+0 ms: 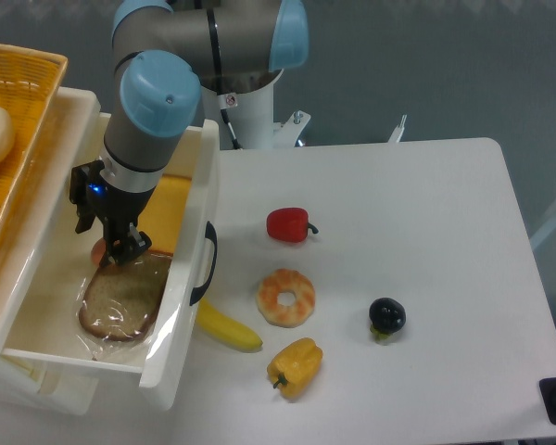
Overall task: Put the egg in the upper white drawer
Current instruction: 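Open the gripper to release the egg in the drawer, then raise the open gripper up out of the drawer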
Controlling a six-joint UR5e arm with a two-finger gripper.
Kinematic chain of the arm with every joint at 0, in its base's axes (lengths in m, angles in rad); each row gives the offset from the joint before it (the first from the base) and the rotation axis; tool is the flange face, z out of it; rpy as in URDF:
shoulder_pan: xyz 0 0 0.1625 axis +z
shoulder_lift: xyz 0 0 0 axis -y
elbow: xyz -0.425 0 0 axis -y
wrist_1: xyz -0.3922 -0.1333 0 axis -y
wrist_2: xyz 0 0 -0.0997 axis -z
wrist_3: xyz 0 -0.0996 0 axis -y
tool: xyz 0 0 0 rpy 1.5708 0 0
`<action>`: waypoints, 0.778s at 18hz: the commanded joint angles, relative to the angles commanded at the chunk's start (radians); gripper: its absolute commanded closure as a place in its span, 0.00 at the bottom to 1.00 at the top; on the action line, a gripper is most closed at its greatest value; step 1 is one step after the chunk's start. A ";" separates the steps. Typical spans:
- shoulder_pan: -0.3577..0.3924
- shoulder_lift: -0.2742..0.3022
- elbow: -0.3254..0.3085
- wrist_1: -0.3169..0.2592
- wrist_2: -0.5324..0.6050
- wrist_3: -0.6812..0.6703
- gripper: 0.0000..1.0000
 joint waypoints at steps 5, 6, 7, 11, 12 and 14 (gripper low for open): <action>0.038 0.032 0.005 0.015 0.000 0.040 0.03; 0.041 0.040 0.003 0.015 0.000 0.038 0.03; 0.044 0.047 0.003 0.015 0.000 0.038 0.02; 0.093 0.070 0.003 0.015 -0.003 0.040 0.01; 0.112 0.080 0.003 0.015 -0.005 0.040 0.01; 0.129 0.095 0.005 0.015 -0.006 0.040 0.01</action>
